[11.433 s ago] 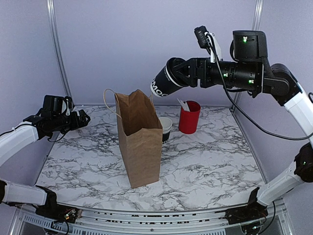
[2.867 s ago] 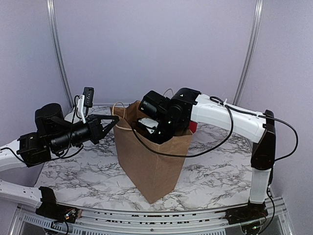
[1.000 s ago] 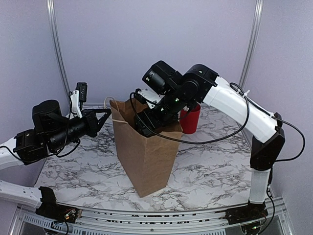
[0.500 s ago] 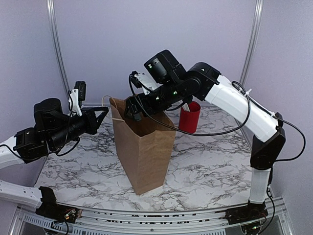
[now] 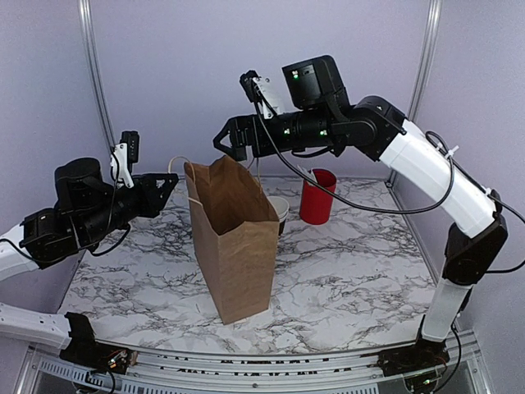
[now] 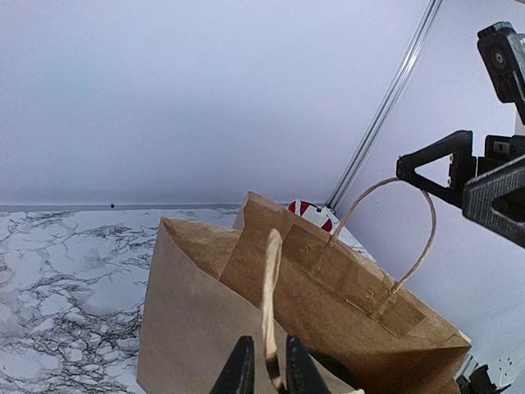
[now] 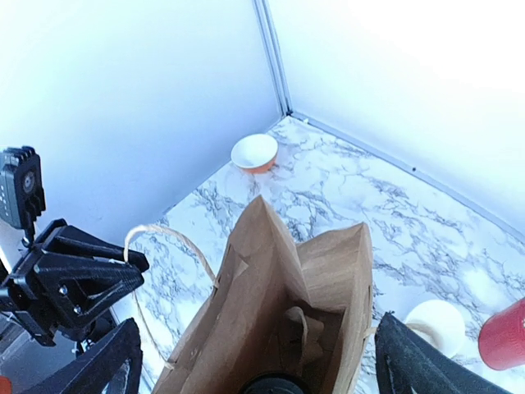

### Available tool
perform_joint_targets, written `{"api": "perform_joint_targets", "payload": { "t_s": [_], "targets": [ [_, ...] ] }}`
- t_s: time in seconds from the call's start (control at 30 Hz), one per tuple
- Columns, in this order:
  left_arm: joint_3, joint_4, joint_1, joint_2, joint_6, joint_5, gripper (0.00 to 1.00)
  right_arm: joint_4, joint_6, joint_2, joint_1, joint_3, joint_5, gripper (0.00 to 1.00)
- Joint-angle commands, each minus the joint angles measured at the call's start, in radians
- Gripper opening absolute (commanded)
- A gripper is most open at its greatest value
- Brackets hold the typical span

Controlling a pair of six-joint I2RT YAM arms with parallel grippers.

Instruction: Pack the takeout coffee

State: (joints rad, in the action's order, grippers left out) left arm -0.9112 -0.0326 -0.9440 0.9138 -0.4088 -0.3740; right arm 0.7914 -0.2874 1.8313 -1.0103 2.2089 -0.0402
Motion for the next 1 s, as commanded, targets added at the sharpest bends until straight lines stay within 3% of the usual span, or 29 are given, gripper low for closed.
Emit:
{"api": "perform_joint_targets", "payload": {
  "t_s": [0.0, 0.07, 0.33, 0.43, 0.7, 0.87, 0.97],
  "targets": [
    [-0.04, -0.026, 0.005, -0.02, -0.012, 0.015, 0.25, -0.108, 0.013, -0.042, 0.017, -0.022, -0.029, 0.96],
    [-0.037, -0.027, 0.005, -0.034, -0.018, 0.024, 0.32, -0.118, 0.011, -0.055, 0.026, -0.034, -0.045, 0.96],
    [-0.032, -0.017, 0.005, -0.075, -0.015, 0.07, 0.83, -0.135, 0.008, -0.106, 0.072, -0.103, -0.076, 0.96],
    [-0.032, -0.007, 0.005, -0.084, -0.011, 0.081, 0.98, -0.158, 0.01, -0.138, 0.085, -0.146, -0.09, 0.96],
    [-0.041, 0.01, 0.005, -0.101, -0.002, 0.026, 0.99, -0.216, -0.005, -0.23, 0.149, -0.306, -0.125, 0.96],
    [-0.07, -0.079, 0.02, -0.083, -0.018, -0.169, 0.99, -0.257, -0.032, -0.29, 0.245, -0.436, -0.097, 0.95],
    [-0.072, -0.114, 0.06, -0.092, -0.036, -0.214, 0.99, -0.27, -0.041, -0.317, 0.291, -0.502, -0.092, 0.95]
  ]
}}
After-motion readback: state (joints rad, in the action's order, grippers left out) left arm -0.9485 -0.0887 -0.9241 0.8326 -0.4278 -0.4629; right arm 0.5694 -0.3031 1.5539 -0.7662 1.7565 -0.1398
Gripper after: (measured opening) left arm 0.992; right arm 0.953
